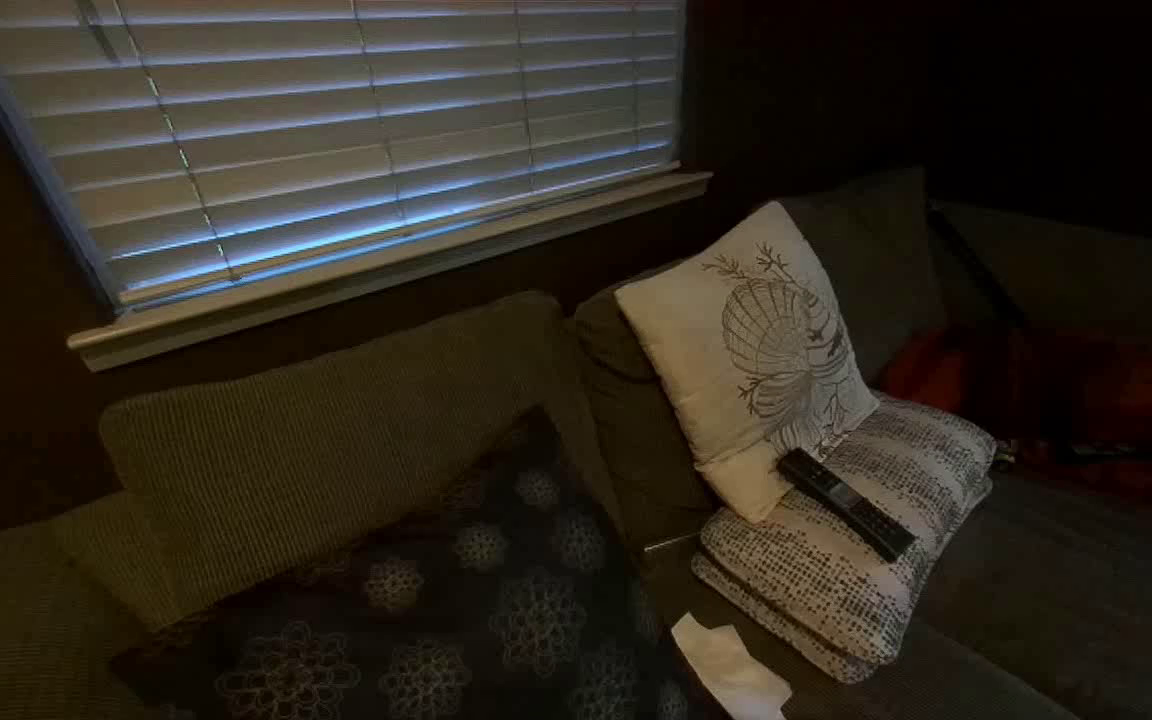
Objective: Place the remote control underneath the white cushions.
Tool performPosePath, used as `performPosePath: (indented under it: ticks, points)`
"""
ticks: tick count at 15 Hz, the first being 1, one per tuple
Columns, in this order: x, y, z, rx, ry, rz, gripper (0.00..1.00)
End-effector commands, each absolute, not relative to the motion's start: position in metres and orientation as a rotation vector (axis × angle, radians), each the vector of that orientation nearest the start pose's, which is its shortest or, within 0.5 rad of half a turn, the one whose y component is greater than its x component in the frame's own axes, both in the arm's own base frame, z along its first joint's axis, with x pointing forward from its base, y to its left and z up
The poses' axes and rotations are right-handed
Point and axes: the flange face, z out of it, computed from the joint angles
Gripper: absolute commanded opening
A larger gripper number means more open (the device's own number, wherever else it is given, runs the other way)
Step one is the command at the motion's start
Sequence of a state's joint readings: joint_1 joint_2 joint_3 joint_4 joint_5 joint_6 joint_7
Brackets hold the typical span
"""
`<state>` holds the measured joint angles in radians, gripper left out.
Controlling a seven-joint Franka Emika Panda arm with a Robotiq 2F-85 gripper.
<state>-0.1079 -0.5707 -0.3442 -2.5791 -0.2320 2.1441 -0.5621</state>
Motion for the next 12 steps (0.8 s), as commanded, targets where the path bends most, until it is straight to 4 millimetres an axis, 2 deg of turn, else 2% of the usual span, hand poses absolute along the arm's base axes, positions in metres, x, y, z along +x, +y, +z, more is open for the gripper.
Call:
performPosePath:
  ticks: [1,10,11,12]
  points:
    - [0.344,-0.180,0.449,-3.180,-0.425,-0.153,1.00]
    - [0.344,-0.180,0.449,-3.180,-0.425,-0.153,1.00]
    - [0.346,-0.181,0.443,-3.178,-0.361,-0.145,1.00]
    - [0.354,-0.179,0.429,-3.157,-0.316,-0.104,1.00]
